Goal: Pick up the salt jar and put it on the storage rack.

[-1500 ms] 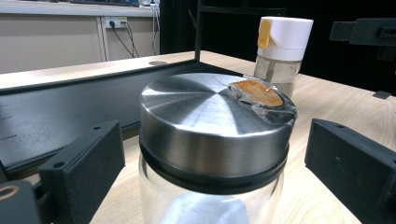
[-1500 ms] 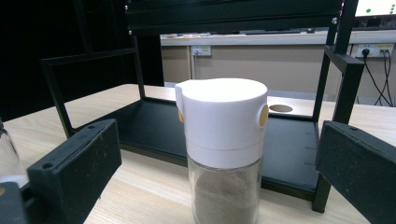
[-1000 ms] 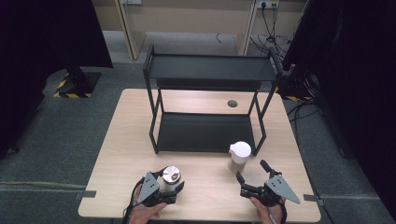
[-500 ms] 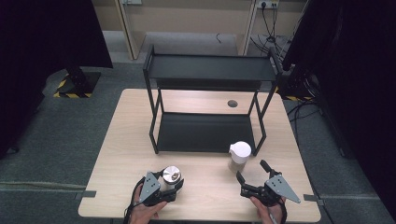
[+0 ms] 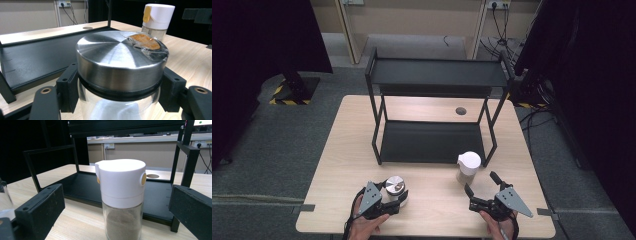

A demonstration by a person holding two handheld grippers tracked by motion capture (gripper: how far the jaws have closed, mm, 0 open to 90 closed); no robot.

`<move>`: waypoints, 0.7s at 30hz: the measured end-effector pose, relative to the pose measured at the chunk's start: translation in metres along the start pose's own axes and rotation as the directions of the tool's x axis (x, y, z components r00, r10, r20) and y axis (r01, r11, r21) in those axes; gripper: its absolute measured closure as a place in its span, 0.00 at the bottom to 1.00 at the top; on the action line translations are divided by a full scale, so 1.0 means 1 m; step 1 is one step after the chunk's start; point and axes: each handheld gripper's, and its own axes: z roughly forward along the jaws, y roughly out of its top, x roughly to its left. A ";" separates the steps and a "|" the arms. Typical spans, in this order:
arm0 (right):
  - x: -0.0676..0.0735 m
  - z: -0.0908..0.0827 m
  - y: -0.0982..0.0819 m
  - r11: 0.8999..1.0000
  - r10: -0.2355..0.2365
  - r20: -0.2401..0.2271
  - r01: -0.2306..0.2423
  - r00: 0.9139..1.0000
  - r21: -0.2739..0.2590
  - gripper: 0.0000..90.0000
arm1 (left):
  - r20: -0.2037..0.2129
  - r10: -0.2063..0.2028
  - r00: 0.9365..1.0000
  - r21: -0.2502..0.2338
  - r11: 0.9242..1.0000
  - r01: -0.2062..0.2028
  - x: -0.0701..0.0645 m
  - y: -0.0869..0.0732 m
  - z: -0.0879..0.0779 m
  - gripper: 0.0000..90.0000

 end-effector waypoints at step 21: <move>0.000 0.000 0.000 1.000 0.007 0.002 -0.007 1.000 -0.005 0.01 | 0.037 0.011 0.999 0.009 1.000 -0.011 0.022 0.069 0.006 0.34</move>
